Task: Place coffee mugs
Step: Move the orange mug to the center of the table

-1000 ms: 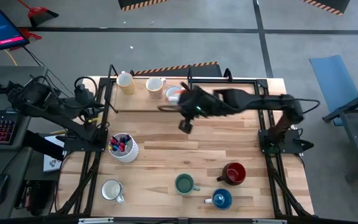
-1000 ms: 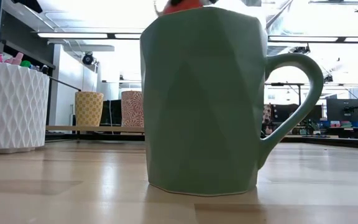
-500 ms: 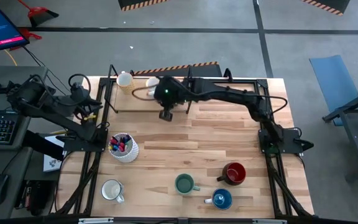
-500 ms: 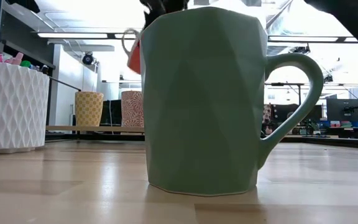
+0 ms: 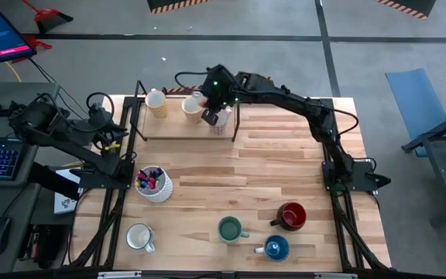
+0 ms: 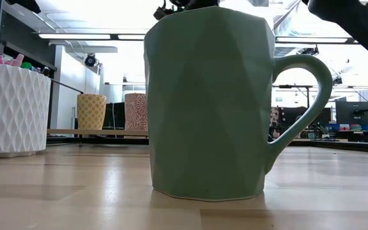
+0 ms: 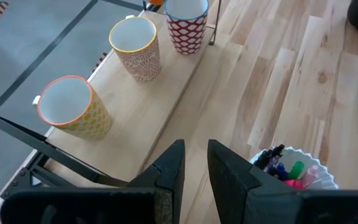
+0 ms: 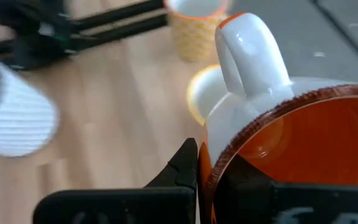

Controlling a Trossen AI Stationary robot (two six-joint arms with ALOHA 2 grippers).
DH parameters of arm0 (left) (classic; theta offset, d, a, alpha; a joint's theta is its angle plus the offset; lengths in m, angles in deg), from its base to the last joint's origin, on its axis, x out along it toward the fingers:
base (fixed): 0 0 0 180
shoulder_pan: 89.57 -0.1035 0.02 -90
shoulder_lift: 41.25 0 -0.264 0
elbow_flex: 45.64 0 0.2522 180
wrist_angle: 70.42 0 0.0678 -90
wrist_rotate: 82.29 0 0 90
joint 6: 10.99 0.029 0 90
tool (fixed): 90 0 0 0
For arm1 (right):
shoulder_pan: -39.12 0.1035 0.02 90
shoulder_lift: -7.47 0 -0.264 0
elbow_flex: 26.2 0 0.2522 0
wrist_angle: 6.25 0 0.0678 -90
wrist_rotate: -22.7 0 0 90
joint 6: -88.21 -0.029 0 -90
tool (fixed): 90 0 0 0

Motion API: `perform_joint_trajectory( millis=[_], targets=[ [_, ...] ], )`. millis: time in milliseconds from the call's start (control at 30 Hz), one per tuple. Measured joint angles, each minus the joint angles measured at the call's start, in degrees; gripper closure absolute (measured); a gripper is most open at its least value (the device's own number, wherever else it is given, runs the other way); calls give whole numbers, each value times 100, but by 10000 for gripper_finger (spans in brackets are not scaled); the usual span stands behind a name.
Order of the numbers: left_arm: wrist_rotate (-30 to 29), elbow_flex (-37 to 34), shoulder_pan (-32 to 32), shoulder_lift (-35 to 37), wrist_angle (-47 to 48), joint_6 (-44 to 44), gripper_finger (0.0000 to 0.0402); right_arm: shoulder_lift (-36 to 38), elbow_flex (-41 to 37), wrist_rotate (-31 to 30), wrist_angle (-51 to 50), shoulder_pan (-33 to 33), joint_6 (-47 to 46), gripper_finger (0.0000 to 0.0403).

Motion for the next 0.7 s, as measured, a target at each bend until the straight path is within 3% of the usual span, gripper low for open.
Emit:
perform_joint_trajectory(
  millis=[133, 367, 700],
  targets=[
    [11, -1, 0, -2, 0, -4, 342, 0, -52, 241, -89, 515, 39, 403],
    [18, 0, 0, -2, 0, -6, 342, -29, -66, 42, -588, 1380, 96, 403],
    [29, 0, 1, -2, -36, -23, 342, -847, -66, -136, -948, 1706, -321, 403]
  ],
)
